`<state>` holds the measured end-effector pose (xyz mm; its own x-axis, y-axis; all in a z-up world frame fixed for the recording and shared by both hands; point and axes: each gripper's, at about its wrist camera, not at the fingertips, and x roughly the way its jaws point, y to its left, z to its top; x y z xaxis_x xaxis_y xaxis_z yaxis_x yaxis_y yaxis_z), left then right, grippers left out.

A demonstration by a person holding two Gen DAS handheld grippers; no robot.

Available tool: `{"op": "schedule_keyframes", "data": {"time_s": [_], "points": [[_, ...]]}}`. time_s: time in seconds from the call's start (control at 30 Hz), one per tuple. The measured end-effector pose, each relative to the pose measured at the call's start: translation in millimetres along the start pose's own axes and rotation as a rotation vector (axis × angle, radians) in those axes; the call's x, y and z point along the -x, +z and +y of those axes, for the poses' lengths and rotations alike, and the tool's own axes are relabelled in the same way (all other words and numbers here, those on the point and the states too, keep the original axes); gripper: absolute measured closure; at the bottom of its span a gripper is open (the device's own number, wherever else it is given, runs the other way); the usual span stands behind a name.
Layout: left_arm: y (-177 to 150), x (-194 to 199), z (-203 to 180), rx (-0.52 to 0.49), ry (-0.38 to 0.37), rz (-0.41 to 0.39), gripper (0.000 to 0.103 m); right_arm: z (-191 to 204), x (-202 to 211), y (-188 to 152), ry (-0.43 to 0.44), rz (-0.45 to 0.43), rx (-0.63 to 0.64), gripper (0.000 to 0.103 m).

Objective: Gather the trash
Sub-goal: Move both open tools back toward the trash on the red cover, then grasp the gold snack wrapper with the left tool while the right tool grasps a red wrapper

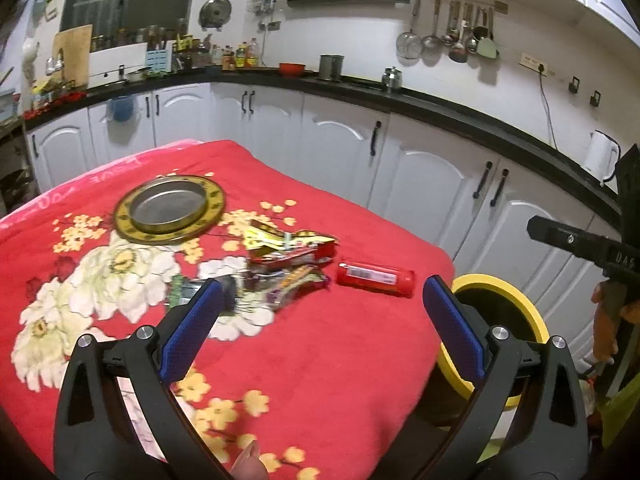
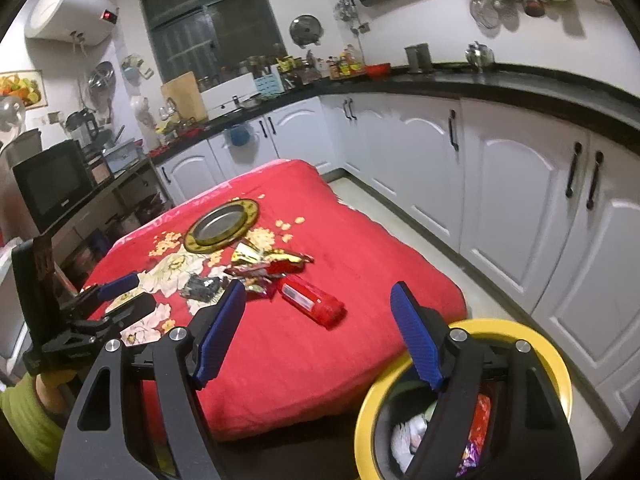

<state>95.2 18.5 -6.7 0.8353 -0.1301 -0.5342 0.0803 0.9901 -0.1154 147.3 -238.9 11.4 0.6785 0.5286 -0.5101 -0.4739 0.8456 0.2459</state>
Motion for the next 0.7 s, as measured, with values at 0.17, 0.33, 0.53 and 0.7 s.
{"op": "schedule_keyframes", "data": {"time_s": [0.17,0.33,0.53,0.7], "points": [[2.5,2.3,22.2,0.006,0.034,0.005,0.011,14.0,-11.2,11.3,0.019,0.0,0.027,0.031],[0.5,4.2,41.4,0.021,0.056,-0.001,0.011,26.9,-25.8,20.1,0.039,0.01,0.07,0.031],[-5.4,-6.6,54.2,0.034,0.044,0.014,0.011,47.6,-51.6,32.2,0.074,0.034,0.143,0.031],[-12.4,-23.3,54.1,0.028,-0.003,0.056,0.022,58.5,-90.0,34.9,0.089,0.103,0.216,0.031]]}}
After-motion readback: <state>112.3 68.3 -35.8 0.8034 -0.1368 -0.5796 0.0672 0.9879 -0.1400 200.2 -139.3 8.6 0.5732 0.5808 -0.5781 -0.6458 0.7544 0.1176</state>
